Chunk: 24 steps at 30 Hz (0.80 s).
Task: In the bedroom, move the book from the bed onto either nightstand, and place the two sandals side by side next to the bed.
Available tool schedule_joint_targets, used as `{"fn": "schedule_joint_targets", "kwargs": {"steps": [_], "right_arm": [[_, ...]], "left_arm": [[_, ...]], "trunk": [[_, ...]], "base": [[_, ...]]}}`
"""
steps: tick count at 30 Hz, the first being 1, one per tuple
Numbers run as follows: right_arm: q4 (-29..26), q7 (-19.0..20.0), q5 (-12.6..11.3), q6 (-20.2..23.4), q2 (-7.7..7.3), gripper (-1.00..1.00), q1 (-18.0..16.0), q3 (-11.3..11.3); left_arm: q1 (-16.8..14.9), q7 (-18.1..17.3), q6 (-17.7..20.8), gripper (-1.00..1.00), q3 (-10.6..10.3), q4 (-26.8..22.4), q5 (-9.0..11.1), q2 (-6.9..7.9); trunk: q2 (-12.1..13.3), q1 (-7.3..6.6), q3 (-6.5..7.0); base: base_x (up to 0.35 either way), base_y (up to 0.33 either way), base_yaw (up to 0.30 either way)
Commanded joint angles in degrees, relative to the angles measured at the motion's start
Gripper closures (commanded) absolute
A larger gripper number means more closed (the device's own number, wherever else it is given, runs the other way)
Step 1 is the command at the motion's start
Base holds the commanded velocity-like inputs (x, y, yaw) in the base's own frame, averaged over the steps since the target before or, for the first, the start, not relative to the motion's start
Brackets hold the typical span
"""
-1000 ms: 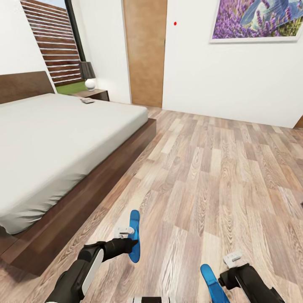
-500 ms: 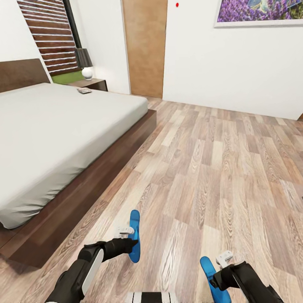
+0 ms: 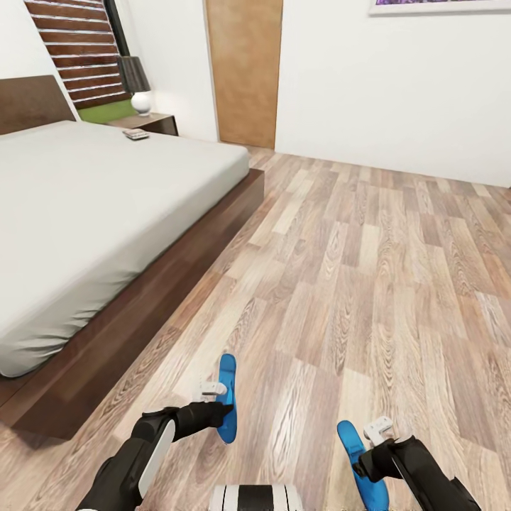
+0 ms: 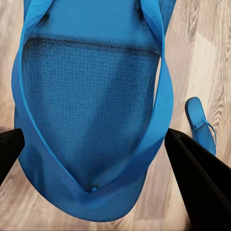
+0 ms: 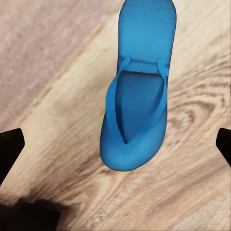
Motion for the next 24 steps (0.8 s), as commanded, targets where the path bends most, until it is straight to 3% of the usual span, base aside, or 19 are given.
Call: {"fn": "schedule_joint_targets", "kwargs": {"steps": [1, 10, 15, 19, 24], "right_arm": [[-0.1, 0.4, 0.6, 0.2, -0.04, -1.00, 0.0, 0.1], [0.0, -0.1, 0.6, -0.7, 0.18, -1.00, 0.0, 0.0], [0.7, -0.2, 0.4, -13.1, 0.30, -1.00, 0.0, -0.4], [0.8, -0.2, 0.3, -16.9, 0.31, -1.00, 0.0, -0.5], [0.9, -0.2, 0.3, -17.8, 0.24, -1.00, 0.0, -0.6]], "left_arm": [[0.0, 0.1, 0.5, 1.00, 0.0, -0.1, 0.5, -0.01], [0.0, 0.1, 0.5, 1.00, 0.0, 0.0, 0.5, -0.01], [0.0, 0.1, 0.5, 1.00, 0.0, 0.0, 0.5, -0.01], [0.0, 0.1, 0.5, 1.00, 0.0, 0.0, 0.5, -0.01], [0.0, 0.1, 0.5, 1.00, 0.0, 0.0, 0.5, -0.01]], "trunk": [[0.0, 0.01, -0.27], [-0.2, 0.24, -2.27], [-0.2, 0.37, -3.37], [-0.3, 0.48, -4.26], [-0.3, 0.60, -5.37]], "base": [[0.000, 0.000, 0.000], [0.000, 0.000, 0.000], [0.000, 0.000, 0.000], [0.000, 0.000, 0.000], [0.000, 0.000, 0.000]]}}
